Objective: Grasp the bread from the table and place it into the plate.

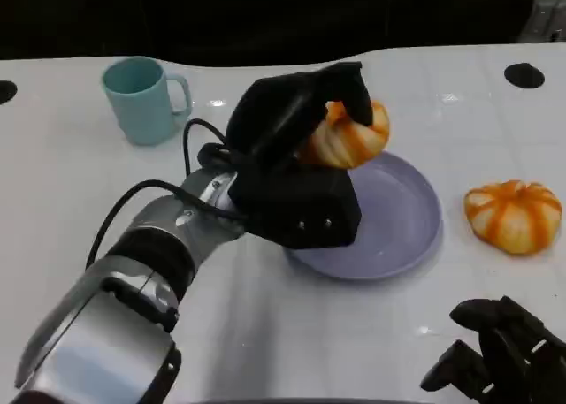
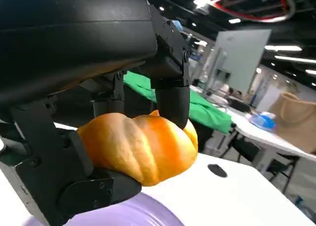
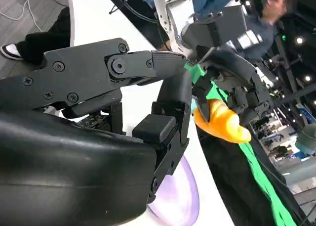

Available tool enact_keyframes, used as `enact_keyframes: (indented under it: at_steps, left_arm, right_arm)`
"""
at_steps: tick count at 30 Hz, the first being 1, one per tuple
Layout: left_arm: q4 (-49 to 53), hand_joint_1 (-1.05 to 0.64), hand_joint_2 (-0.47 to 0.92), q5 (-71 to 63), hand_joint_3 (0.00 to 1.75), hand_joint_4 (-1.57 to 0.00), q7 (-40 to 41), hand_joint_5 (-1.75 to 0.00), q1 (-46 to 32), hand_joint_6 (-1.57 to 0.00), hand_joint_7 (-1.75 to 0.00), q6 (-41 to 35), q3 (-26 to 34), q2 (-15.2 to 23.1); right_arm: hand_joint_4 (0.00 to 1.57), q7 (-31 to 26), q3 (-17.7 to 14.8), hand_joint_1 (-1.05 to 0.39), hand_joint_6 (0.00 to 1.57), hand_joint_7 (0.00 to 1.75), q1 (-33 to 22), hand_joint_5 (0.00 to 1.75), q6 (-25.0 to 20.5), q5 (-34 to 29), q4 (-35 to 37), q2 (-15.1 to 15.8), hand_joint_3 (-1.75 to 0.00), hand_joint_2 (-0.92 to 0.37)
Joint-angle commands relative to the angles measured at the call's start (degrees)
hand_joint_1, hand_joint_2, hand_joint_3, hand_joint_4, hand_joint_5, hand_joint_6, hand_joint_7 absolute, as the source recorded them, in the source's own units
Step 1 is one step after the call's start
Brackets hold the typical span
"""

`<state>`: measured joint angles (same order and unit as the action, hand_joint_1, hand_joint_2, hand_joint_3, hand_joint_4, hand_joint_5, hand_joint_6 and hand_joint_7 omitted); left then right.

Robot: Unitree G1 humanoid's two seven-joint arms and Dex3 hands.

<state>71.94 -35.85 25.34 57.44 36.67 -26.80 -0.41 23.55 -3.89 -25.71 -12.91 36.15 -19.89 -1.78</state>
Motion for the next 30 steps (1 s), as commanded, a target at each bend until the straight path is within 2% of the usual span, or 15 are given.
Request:
enact_keyframes:
  at_steps: [1,4,8,17,21,22,23,24,25,27,30]
  left_arm:
    - [0.62,-0.12,0.32,-2.93,1.35,-0.99,-1.74,-1.75,2.65,-0.83,-1.75,-0.76,-2.93,-0.54]
    - [1.26,-0.13,0.40,-2.91,1.24,-0.97,-5.12,-1.75,3.13,-0.81,-1.75,-1.89,-3.50,-1.37]
    - [1.99,-0.15,0.55,-3.91,0.97,-0.92,-7.88,-1.75,3.89,-0.75,-1.75,-4.30,-4.84,-2.23]
    - [2.84,-0.15,0.67,-7.05,0.66,-0.92,-7.25,-1.75,4.59,-0.71,-1.75,-9.67,-8.06,-3.73]
    - [3.25,-0.16,0.81,-6.64,0.43,-0.84,-10.84,-1.75,4.98,-0.64,-1.69,-12.69,-8.03,-4.58]
    - [3.27,-0.15,0.82,-6.38,0.35,-0.78,-11.86,-1.54,5.06,-0.69,-1.37,-13.21,-7.87,-4.72]
    - [3.27,-0.15,0.86,-6.03,0.25,-0.76,-13.10,-1.41,5.13,-0.79,-1.07,-13.76,-7.61,-4.88]
    - [3.22,-0.15,0.89,-5.80,0.14,-0.74,-13.95,-1.14,5.17,-0.87,-0.76,-14.14,-7.42,-4.97]
    - [3.12,-0.15,0.90,-5.46,0.09,-0.75,-14.71,-1.02,5.09,-0.92,-0.62,-14.23,-7.17,-5.03]
    - [2.97,-0.21,0.92,-5.11,0.10,-0.69,-16.82,-0.70,5.11,-0.84,-0.29,-14.27,-7.02,-5.02]
    - [2.86,-0.31,0.92,-5.62,0.13,-0.59,-18.58,-0.51,5.32,-0.69,-0.09,-14.63,-7.42,-4.95]
  right_arm:
    - [0.62,-0.06,-0.08,-0.52,0.71,0.87,-0.38,1.42,0.64,-0.18,-0.28,0.60,-0.22,-0.92]
    - [0.62,-0.23,-0.03,-0.52,0.71,0.87,-0.43,1.42,0.40,-0.04,-0.41,0.51,-0.22,-0.92]
    - [0.61,-0.03,0.30,-0.53,0.70,0.86,-0.53,1.42,1.05,-0.55,-0.40,0.34,-0.22,-0.92]
    - [0.59,-0.06,0.62,-0.52,0.69,0.85,-0.82,1.43,1.12,-0.50,-0.71,0.04,-0.23,-0.92]
    - [0.59,-0.37,0.70,-0.52,0.70,0.85,-1.00,1.43,0.88,-0.32,-1.08,-0.13,-0.23,-0.92]
    - [0.59,-0.47,0.73,-0.52,0.70,0.85,-1.04,1.43,0.87,-0.40,-1.17,-0.15,-0.23,-0.92]
    - [0.59,-0.54,0.77,-0.52,0.70,0.85,-1.09,1.43,0.93,-0.52,-1.23,-0.17,-0.23,-0.92]
    - [0.59,-0.58,0.80,-0.51,0.70,0.85,-1.12,1.43,0.98,-0.60,-1.26,-0.18,-0.23,-0.92]
    - [0.59,-0.64,0.83,-0.51,0.70,0.85,-1.17,1.43,1.01,-0.68,-1.32,-0.18,-0.23,-0.92]
    - [0.60,-0.78,0.85,-0.52,0.70,0.85,-1.24,1.43,0.99,-0.77,-1.43,-0.18,-0.23,-0.92]
    - [0.60,-0.74,0.85,-0.52,0.71,0.85,-1.25,1.42,1.04,-0.64,-1.40,-0.19,-0.22,-0.92]
